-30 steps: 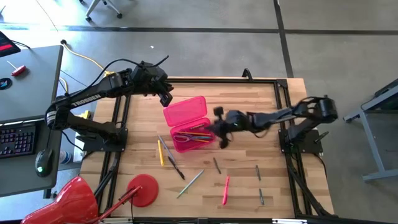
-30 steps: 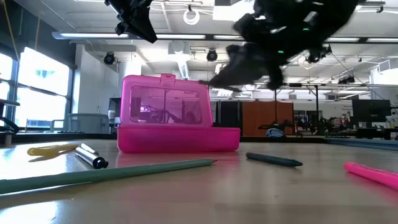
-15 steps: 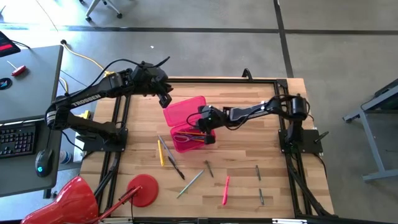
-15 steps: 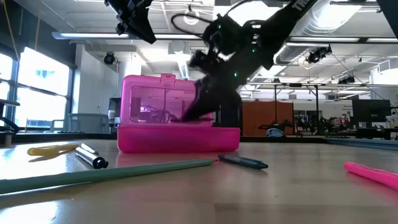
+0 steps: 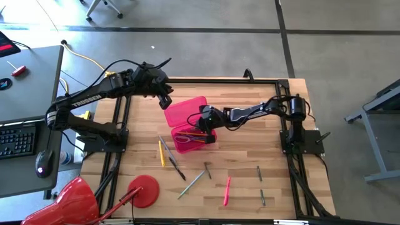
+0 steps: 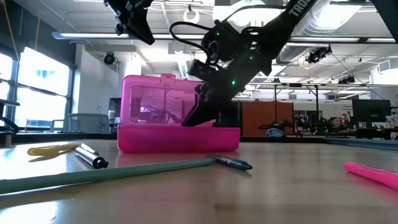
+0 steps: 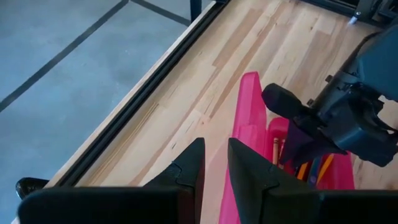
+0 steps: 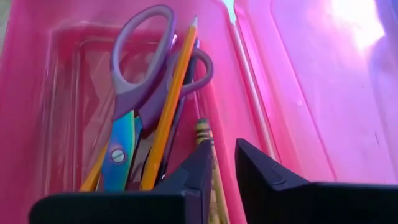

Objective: Pick & place school supplies into a supply box
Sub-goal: Put the middle dark green color into the pink supply box

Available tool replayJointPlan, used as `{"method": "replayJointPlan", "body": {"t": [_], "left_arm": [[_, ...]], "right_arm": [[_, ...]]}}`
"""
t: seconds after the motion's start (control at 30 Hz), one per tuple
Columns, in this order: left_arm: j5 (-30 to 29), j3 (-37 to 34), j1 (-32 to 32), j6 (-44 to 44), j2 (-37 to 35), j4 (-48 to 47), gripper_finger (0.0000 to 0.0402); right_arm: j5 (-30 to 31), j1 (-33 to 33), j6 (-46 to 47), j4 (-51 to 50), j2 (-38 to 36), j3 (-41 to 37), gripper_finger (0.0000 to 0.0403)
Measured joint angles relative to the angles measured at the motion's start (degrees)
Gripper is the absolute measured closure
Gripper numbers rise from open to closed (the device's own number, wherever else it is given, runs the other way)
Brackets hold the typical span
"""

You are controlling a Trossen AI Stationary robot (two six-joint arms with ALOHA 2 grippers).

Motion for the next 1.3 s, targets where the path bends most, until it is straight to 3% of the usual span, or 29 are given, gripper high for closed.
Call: {"method": "replayJointPlan", "body": {"t": [0.3, 0.5, 0.8, 0.93, 1.13, 1.23, 1.3], "left_arm": [[0.79, 0.00, 0.00, 0.00, 0.00, 0.00, 0.0300], [1.70, 0.00, -0.01, -0.21, 0.00, 0.02, 0.0300], [4.17, 0.00, -0.02, -0.26, 0.00, 0.48, 0.0300], [4.15, 0.00, -0.02, -0.31, 0.00, 1.11, 0.0300], [4.12, 0.00, -0.01, -1.52, 0.00, 2.09, 0.0300], [4.02, 0.00, -0.02, -1.87, 0.00, 2.20, 0.0300], [3.98, 0.00, 0.00, -2.56, 0.00, 2.47, 0.0300]], "right_arm": [[0.34, 1.94, 0.61, -2.77, -3.91, -0.04, 0.0332], [6.31, 6.34, 12.59, -12.08, -11.19, -0.01, 0.0332], [10.10, 20.40, 56.63, -44.40, -19.01, 0.02, 0.0331], [4.60, 30.43, 74.43, -56.81, -19.43, 0.00, 0.0331], [-4.48, 44.88, 103.79, -58.64, -19.50, 0.00, 0.0331], [-2.69, 51.09, 112.12, -58.98, -19.50, 0.00, 0.0331], [2.52, 54.29, 116.39, -59.39, -19.50, 0.00, 0.0331]]}}
